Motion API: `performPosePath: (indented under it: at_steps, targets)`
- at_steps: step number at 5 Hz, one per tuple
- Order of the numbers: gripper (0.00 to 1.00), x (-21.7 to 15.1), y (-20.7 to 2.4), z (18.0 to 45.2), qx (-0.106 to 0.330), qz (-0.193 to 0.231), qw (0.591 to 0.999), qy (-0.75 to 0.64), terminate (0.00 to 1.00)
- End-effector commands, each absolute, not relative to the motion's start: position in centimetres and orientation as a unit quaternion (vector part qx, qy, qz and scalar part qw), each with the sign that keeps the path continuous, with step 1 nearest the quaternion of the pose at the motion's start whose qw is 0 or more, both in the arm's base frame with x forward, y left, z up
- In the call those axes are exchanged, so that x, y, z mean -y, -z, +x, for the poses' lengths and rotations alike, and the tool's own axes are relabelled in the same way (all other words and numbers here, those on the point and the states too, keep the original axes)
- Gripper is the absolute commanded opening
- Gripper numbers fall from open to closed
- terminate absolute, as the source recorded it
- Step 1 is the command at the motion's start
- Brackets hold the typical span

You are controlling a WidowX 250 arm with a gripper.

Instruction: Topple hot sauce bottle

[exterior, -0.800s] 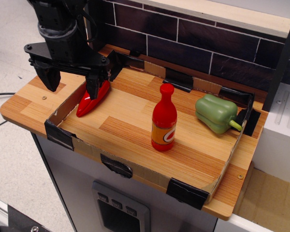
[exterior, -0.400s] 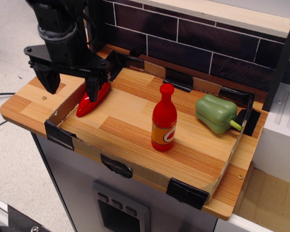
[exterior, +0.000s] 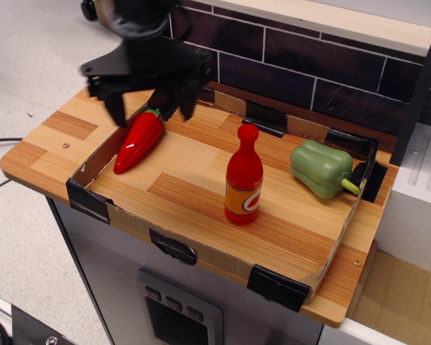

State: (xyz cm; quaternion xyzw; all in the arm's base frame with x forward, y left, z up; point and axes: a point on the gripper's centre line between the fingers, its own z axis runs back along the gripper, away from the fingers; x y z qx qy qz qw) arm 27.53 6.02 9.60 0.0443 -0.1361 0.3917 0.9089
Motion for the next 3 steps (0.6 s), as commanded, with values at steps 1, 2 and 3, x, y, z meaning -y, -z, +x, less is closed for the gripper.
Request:
performPosePath:
  at_steps: [1,2,3]
  targets:
    - [1.00,-3.5,-12.1,29.6,0.124,0.004,0.865,-0.487,0.00]
    - [1.00,-1.8,-11.9,29.6,0.083,-0.020,0.850,-0.520,0.00]
    - [1.00,0.2,-11.6,29.5,0.066,-0.039,0.838,-0.540,0.00]
